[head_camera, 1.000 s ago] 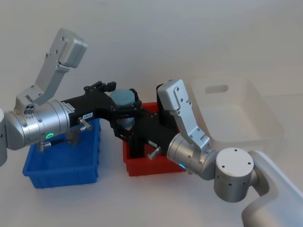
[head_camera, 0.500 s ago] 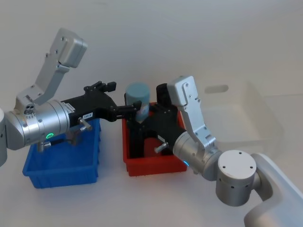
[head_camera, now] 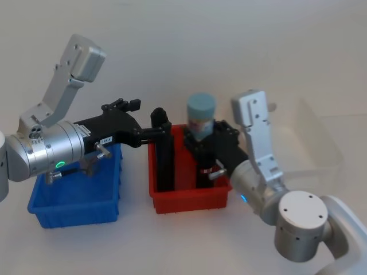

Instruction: Pick the cotton swabs from the blue box and place them into the white box.

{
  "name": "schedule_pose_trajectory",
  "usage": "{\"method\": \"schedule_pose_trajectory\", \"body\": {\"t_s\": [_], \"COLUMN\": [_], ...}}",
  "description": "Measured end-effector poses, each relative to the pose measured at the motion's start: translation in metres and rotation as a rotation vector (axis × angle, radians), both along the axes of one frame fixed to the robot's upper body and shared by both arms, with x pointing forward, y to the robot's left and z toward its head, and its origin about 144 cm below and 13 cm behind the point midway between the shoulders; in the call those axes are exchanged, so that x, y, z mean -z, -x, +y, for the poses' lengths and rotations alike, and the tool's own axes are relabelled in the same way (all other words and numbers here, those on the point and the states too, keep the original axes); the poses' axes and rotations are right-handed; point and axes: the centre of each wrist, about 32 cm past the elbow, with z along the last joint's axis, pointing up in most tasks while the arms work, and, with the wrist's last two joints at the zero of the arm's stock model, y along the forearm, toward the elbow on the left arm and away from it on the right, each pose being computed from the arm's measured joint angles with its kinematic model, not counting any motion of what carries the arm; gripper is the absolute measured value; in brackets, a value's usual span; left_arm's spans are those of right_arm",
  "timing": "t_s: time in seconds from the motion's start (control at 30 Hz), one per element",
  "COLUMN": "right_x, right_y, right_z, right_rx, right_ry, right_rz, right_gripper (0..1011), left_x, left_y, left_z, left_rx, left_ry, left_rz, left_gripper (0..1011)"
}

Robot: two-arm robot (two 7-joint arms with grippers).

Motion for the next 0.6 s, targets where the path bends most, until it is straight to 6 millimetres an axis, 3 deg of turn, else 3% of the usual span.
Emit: {"method": "schedule_pose_trajectory", "body": {"t_s": [0.2,0.6], "right_x": [0.0,0.005], "right_y": [0.013,0.035], "right_z": [-0.016,-0.068], "right_rx": [0.097,0.281], "right_ry": [-0.022,-0.067], "right_rz": [-0.014,-0.04], "right_gripper": [626,626], "left_x": [0.0,0.0], "left_y": [0.0,0.0], "left_z": [0.0,0.0], "left_rx": [0.0,0.0], "left_ry": [0.0,0.0], "left_rz": [0.0,0.0], "left_gripper": [1004,1004]}}
